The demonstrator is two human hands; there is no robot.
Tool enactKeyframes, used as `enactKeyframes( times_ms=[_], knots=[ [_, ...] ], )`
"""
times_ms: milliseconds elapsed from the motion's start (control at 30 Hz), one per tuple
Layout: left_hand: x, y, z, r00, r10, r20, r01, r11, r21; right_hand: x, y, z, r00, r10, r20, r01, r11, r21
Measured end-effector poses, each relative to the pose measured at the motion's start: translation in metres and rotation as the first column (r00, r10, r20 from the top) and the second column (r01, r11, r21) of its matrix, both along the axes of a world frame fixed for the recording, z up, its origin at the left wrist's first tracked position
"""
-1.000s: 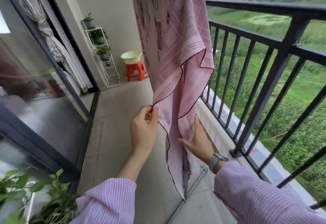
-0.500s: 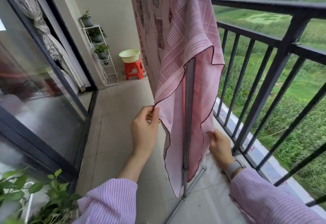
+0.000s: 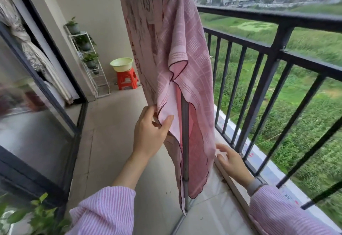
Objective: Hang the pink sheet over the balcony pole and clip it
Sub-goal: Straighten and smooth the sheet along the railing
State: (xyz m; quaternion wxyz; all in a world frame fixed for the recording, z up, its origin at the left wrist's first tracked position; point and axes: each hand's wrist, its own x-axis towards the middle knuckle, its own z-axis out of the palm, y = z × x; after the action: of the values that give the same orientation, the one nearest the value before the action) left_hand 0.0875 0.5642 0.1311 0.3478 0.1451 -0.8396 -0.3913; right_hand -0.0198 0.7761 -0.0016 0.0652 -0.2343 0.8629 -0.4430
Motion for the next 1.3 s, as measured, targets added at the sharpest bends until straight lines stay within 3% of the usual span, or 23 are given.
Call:
enactKeyframes(
  times_ms=[200,300,400,467,567,667,767,867,933,1033,1100,1167,1300],
  knots=[
    [-0.015,-0.015,0.036,0.954,-0.275,-0.117,0.291,0.946,0.145,-0.02,-0.036,0.113,0.988,-0.014,-0.156,-0.043,0.932,-0.36],
    [-0.033,-0.021,0.067,0.924,-0.351,-0.154,0.367,0.925,0.092,-0.014,-0.071,0.19,0.936,-0.037,-0.351,-0.139,0.875,-0.463],
    [-0.05,-0.035,0.091,0.903,-0.38,-0.198,0.386,0.923,-0.012,-0.003,-0.098,0.24,0.848,-0.164,-0.504,-0.147,0.841,-0.521],
    [-0.062,-0.049,0.105,0.898,-0.379,-0.224,0.368,0.925,-0.091,-0.003,-0.111,0.265,0.824,-0.238,-0.513,-0.053,0.871,-0.489],
    [-0.081,-0.072,0.125,0.891,-0.376,-0.254,0.322,0.919,-0.229,-0.012,-0.123,0.289,0.796,-0.305,-0.523,0.162,0.94,-0.302],
    [-0.103,-0.094,0.145,0.872,-0.419,-0.251,0.333,0.886,-0.323,-0.017,-0.12,0.304,0.708,-0.463,-0.534,0.276,0.877,-0.394],
    [-0.129,-0.114,0.168,0.854,-0.481,-0.2,0.371,0.831,-0.414,-0.014,-0.109,0.319,0.536,-0.627,-0.565,0.405,0.778,-0.48],
    [-0.156,-0.127,0.185,0.843,-0.531,-0.083,0.418,0.744,-0.522,-0.009,-0.116,0.328,0.48,-0.586,-0.653,0.586,0.768,-0.258],
    [-0.178,-0.135,0.191,0.841,-0.541,0.022,0.454,0.683,-0.572,-0.003,-0.136,0.338,0.459,-0.521,-0.72,0.622,0.767,-0.159],
    [-0.214,-0.152,0.197,0.83,-0.557,0.02,0.447,0.644,-0.621,0.0,-0.183,0.357,0.459,-0.277,-0.844,0.649,0.754,0.106],
    [-0.23,-0.165,0.201,0.817,-0.576,-0.035,0.458,0.684,-0.567,-0.014,-0.218,0.358,0.529,-0.122,-0.84,0.673,0.663,0.327],
    [-0.245,-0.179,0.203,0.805,-0.592,-0.047,0.479,0.695,-0.537,-0.033,-0.246,0.354,0.585,-0.072,-0.808,0.702,0.545,0.459],
    [-0.281,-0.216,0.21,0.79,-0.613,0.023,0.524,0.654,-0.545,-0.066,-0.285,0.348,0.569,-0.113,-0.815,0.769,0.425,0.478]
  ],
)
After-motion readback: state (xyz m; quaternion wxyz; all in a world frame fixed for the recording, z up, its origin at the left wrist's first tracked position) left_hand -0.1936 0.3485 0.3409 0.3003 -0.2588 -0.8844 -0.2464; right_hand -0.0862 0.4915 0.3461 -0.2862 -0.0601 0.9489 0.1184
